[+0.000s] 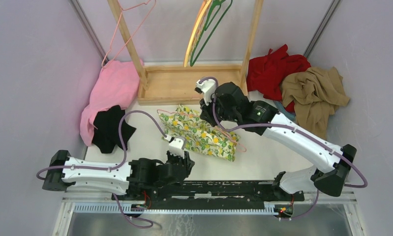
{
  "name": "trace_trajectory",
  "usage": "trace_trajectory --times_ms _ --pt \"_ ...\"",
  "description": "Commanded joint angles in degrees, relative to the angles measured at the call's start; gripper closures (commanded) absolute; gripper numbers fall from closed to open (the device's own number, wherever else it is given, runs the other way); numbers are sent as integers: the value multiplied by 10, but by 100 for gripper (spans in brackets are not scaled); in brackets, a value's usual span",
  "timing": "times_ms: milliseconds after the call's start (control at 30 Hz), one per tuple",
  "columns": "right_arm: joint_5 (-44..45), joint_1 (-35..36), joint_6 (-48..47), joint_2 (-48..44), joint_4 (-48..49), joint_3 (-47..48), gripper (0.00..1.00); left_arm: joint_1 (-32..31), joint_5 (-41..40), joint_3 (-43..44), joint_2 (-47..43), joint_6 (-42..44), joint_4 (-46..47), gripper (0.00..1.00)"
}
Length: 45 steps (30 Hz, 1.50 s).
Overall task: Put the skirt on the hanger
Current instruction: Hang the skirt on the hanger.
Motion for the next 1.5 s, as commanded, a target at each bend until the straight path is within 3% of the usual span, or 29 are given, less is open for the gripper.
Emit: trace_trajectory --times_ms 0,167,267,333,467,667,833,900,933,967,1267,1467 --pt "9 1 4 16 19 -46 99 -3 -49 -27 -21 -50 -44 62" --pt "5 -2 10 29 11 -32 99 -3 -87 -48 -13 -72 -48 60" --pt "2 -3 5 39 -25 36 99 -3 -86 -84 -35 -51 10 39" --pt "-3 -5 2 49 -52 80 99 -3 -73 -116 -68 -25 73 34" --pt "-13 -8 1 69 -96 163 99 -3 -76 -170 -162 -2 152 31" --pt "-12 -14 -4 71 -142 250 99 -3 -106 -223 -274 19 173 31" --pt "-17 -21 -2 74 -155 279 99 -3 -122 -287 -309 83 311 24" --pt "-19 -21 0 72 -155 281 99 -3 -134 -308 -303 107 379 19" --pt "-19 -21 2 70 -155 281 99 -3 -145 -313 -294 118 412 5" --pt "-20 -21 3 67 -155 281 99 -3 -160 -312 -280 122 426 1" --pt "-25 -21 6 56 -165 287 99 2 -247 -222 -90 178 513 1" --pt "-26 -21 8 48 -165 286 99 17 -296 -207 -38 137 509 1"
